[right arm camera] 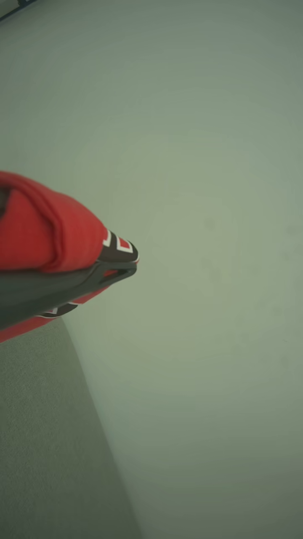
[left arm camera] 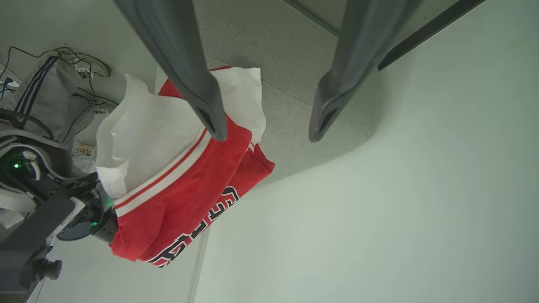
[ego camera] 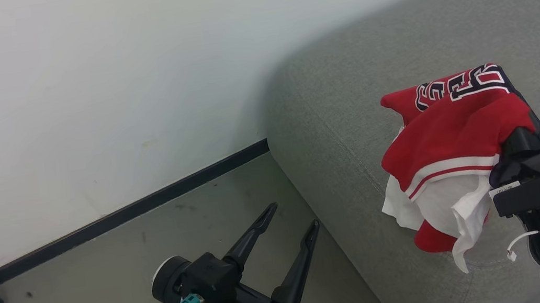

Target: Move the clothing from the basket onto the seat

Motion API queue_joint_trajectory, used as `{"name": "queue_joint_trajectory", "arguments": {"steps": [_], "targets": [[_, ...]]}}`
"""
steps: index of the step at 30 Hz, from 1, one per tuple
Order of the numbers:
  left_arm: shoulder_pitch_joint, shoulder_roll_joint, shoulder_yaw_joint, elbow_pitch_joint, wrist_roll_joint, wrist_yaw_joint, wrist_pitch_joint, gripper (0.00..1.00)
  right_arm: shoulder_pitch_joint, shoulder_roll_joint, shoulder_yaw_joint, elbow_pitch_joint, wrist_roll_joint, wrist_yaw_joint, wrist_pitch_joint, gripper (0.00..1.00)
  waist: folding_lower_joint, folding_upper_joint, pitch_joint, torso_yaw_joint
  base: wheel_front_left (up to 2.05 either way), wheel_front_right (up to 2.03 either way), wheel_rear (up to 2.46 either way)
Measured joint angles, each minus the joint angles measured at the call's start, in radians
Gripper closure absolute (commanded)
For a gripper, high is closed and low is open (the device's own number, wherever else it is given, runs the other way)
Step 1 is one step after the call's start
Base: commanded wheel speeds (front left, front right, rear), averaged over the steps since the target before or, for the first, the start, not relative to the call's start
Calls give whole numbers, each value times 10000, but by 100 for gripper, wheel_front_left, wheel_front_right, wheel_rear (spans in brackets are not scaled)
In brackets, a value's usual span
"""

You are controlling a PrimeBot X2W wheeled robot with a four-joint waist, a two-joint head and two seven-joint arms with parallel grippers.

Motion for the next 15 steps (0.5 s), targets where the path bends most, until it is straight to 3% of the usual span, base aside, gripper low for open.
{"name": "queue_joint_trajectory", "arguments": {"steps": [8, 15], "targets": [[-92, -21, -98, 13, 31, -2, 121, 0, 198, 67, -376, -575, -128, 10, -71, 100, 0, 0, 273, -609, 0, 0, 0], [-416, -142, -291, 134, 44, -13, 219, 0, 125, 23, -686, -821, -119, 102, -71, 100, 0, 0, 573, -743, 0, 0, 0]]}}
